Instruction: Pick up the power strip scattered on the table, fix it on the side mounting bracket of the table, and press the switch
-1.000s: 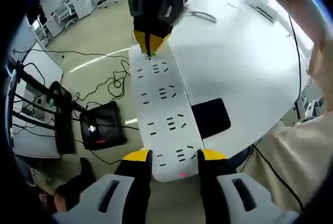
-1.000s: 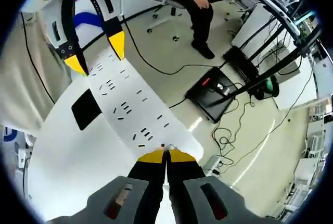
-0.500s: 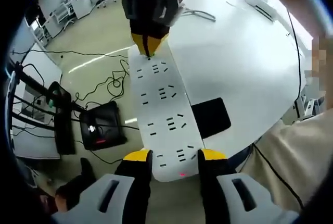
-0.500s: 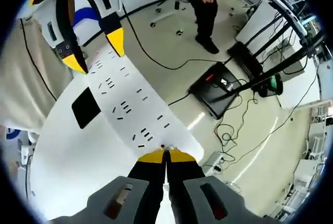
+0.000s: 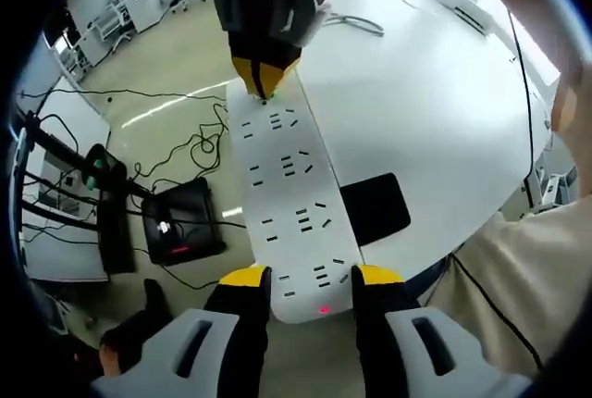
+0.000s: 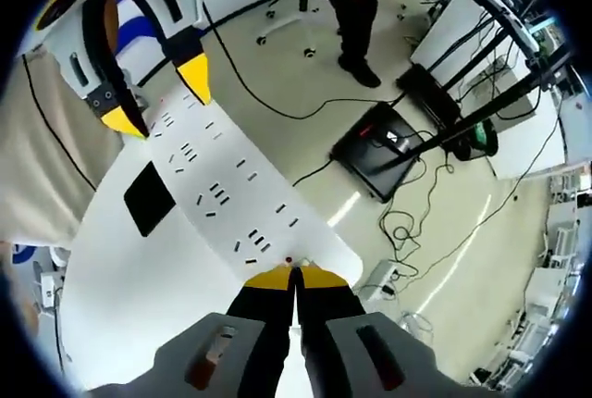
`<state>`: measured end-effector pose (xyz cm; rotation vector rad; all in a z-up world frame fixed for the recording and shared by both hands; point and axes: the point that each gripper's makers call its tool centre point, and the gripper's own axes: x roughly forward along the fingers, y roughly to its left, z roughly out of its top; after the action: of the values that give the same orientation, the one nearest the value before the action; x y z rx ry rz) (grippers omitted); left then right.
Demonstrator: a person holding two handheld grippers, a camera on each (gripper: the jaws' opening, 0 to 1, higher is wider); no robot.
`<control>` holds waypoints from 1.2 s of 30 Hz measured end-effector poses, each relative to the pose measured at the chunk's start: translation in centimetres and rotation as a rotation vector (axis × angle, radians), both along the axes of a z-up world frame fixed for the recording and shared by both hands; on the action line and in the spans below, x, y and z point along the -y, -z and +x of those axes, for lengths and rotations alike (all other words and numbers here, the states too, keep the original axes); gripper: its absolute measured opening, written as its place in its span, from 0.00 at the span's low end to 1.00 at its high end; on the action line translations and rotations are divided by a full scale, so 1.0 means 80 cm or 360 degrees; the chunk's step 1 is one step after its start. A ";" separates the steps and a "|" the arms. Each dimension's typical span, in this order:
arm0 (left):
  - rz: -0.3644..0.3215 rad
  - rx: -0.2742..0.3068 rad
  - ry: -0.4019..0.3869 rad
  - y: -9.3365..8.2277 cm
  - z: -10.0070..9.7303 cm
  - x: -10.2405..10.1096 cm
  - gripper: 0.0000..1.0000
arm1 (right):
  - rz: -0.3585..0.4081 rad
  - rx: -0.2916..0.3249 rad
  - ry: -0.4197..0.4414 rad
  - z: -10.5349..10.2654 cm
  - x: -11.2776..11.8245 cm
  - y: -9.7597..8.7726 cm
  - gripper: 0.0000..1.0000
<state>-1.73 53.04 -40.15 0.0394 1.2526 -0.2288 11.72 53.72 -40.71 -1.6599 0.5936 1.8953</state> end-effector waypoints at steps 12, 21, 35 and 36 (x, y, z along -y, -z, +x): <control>-0.0010 0.0014 -0.0012 0.000 0.000 0.001 0.40 | 0.0192 -0.0062 0.0211 -0.003 -0.001 -0.017 0.04; -0.0015 0.0013 -0.0014 0.001 -0.001 0.002 0.40 | 0.0523 -0.0152 0.0473 0.002 0.006 -0.058 0.04; -0.0032 0.0100 -0.0044 -0.001 -0.005 0.006 0.40 | 0.1047 -0.0171 0.0800 0.018 0.086 -0.146 0.06; -0.0033 0.0116 -0.0042 -0.001 -0.005 0.006 0.40 | 0.1068 -0.0165 0.0808 0.019 0.094 -0.152 0.06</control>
<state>-2.13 52.53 -40.04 0.0129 1.1773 -0.2156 13.24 46.17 -28.57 -0.8852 0.3167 1.5633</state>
